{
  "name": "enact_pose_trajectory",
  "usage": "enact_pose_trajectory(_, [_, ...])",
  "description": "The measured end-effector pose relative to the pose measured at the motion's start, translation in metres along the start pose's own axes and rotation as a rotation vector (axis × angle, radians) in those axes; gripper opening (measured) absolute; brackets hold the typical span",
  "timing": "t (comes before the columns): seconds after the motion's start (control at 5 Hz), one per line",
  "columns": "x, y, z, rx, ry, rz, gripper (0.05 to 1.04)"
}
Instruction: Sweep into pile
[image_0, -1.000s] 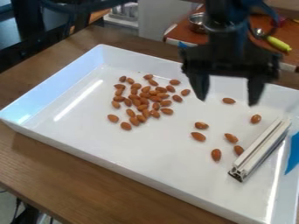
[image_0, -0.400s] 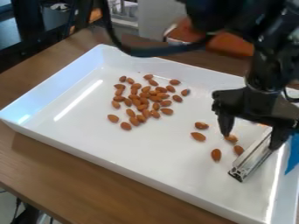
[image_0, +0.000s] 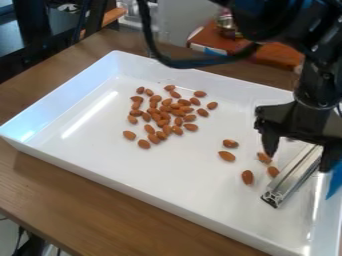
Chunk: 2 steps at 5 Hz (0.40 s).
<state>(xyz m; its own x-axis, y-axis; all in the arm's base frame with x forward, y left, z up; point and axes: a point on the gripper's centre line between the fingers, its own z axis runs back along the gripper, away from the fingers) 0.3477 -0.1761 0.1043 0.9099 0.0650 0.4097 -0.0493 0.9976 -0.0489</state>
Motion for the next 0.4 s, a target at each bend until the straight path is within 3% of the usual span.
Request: enact_pose_trajectory(0.4, [0.0003, 0.0051, -0.0099, 0.025, 0.025, 0.003, 0.383])
